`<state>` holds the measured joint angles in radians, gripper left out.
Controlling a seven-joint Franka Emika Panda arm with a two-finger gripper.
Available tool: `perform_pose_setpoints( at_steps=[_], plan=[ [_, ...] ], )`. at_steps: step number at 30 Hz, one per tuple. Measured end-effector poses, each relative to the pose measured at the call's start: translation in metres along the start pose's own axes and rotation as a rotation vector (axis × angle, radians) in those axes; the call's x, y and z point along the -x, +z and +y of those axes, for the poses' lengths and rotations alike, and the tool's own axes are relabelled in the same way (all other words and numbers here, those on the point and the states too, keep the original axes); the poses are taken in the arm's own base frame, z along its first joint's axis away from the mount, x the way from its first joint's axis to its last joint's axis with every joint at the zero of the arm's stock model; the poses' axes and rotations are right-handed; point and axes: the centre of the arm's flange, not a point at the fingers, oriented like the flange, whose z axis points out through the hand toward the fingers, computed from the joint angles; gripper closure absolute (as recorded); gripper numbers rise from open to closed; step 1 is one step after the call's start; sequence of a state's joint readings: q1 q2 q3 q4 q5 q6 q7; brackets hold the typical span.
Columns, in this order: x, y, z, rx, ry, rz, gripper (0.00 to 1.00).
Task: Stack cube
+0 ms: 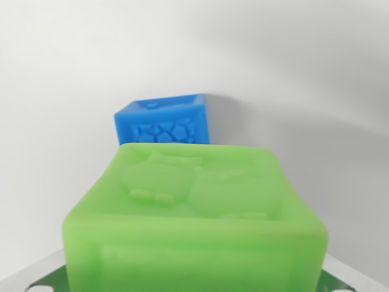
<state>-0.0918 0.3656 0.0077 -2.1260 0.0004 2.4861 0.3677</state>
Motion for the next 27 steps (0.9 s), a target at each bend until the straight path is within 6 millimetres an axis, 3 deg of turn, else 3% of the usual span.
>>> perform_pose_setpoints(
  at_steps=[13, 27],
  plan=[
    [0.012, -0.003, -0.012, -0.001, -0.083, 0.003, 1.0],
    [0.013, 0.04, -0.011, -0.001, -0.085, 0.0, 1.0]
  ],
)
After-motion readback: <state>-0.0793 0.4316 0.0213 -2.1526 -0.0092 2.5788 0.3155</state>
